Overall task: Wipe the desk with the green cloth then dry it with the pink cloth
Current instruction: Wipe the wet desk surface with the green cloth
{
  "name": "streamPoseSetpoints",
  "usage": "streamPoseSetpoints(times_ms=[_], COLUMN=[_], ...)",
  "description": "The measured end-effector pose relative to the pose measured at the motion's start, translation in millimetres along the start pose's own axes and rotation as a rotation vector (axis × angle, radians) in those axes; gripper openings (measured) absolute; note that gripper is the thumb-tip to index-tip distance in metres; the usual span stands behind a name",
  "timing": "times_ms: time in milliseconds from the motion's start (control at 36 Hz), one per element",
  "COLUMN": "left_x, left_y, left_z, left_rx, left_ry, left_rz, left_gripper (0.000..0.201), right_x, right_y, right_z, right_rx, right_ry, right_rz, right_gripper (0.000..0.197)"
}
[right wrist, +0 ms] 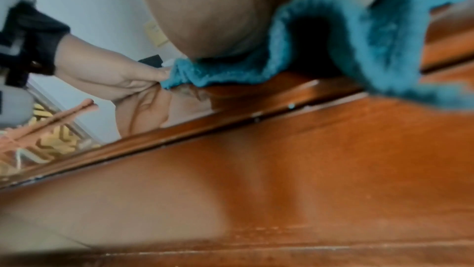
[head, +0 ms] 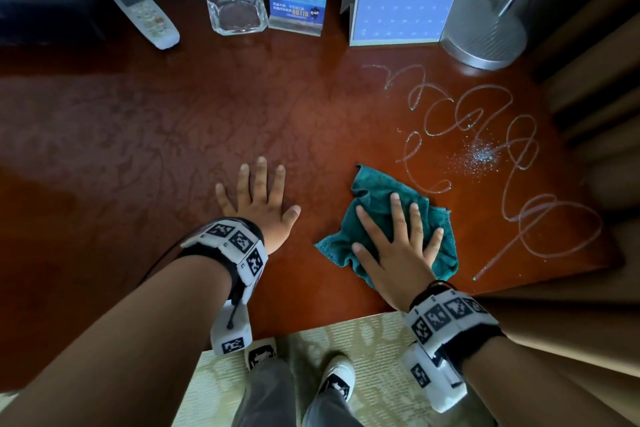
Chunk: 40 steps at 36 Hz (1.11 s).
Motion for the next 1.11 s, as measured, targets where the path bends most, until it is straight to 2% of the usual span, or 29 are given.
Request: streamPoseSetpoints(times_ms=[194,333,444,583,778,1028,1111], left_x=[3.2,7.6,17.8,38.3,69.5,92.3,93.9], left_y=[-13.7,-19.4,-19.4,-38.8,-64.7,-69.7,-62.5], left_z=[-2.5,-1.3,5.2,-6.5,-34.7,-55.9,-57.9], left_rx=[-0.011,-0.017,0.040,0.002,0.074,0.099,0.104], left_ry=[-0.014,0.037,0.070,0.123,0.181,0.108,0.089], left_rz=[0.039,-0.262,-0.318,-0.331,-0.311,-0.133,-0.131], left_gripper=[0.066,0.053,0.053,0.053,0.061,0.063,0.065], right_x=[14.7,26.3,33.8,42.1,62.0,87.0,93.1], right_y=[-10.2,-19.9,-25.2,-32.4,-42.4,-51.7,-53.3], right_z=[-11.1,-13.7,-14.9,-16.9,-20.7,-25.0,-26.1], right_rx=[-0.089,-0.117,-0.136,-0.142,-0.135,-0.172,-0.176], right_ry=[-0.083,-0.105,-0.114,-0.142,-0.176,-0.240,-0.257], right_rz=[0.112,0.138,0.156,0.172,0.179,0.183,0.181], right_gripper=[0.056,0.053,0.053,0.053,0.055,0.060,0.062])
Point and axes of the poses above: each hand's wrist, its own x-axis towards the middle knuckle, its own y-axis out of the palm, z = x × y, the point moved 1 cm from there along x, towards the middle knuckle, and after that the axes turned 1 degree about -x, right-handed, at the moved point
